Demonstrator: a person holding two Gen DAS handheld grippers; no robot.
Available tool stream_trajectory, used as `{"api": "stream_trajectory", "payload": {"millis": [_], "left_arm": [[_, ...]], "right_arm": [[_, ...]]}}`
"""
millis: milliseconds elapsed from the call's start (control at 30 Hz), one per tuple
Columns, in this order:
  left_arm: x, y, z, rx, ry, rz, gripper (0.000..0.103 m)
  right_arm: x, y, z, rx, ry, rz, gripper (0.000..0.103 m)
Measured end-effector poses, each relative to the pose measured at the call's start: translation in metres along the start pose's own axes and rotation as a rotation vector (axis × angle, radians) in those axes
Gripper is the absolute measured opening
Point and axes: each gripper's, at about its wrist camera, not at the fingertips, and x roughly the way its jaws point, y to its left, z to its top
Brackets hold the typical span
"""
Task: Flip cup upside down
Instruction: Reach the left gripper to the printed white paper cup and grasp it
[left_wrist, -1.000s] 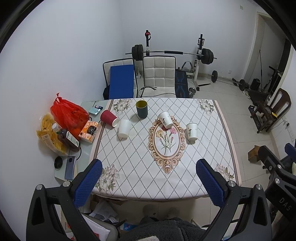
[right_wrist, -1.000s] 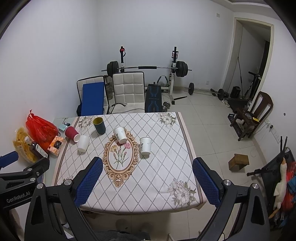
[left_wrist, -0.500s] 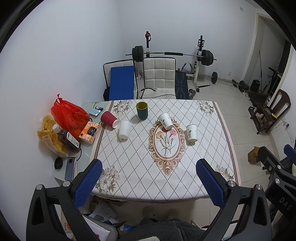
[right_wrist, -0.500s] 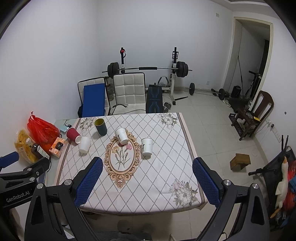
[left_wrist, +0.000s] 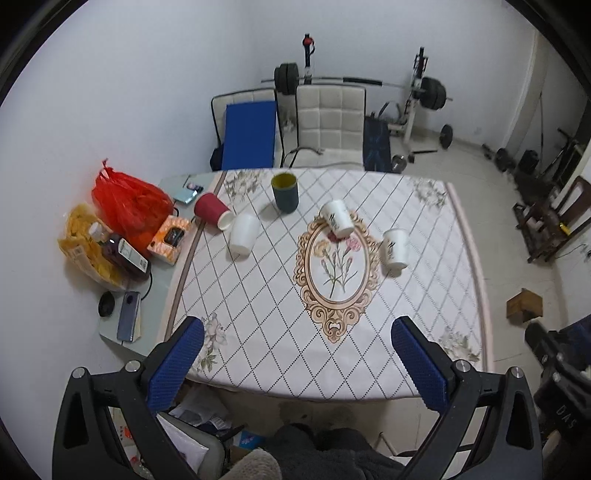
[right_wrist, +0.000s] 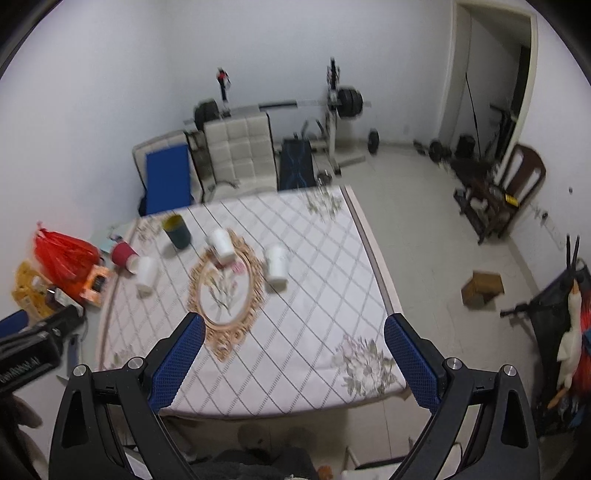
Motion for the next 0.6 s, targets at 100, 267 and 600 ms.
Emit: {"api": "stream_trajectory", "payload": {"millis": [100,267,600], "left_arm": [[0.036,-0.013,-0.003,0.013,0.045,0.028,0.103],[0.096,-0.04,-0.002,0.047,0.141,0.036,0.103],[0.198,-0.091,0.026,0.153,0.272,-0.007,0.103]], "right_arm": [[0.047,-0.017,-0.01,0.008,0.079,-0.01,0.1],[0.132,-0.036,-0.037,0.0,0.22,-0.029,0.1],[0.254,-0.043,-0.057,-0.004,0.4,-0.07,0.1]]}}
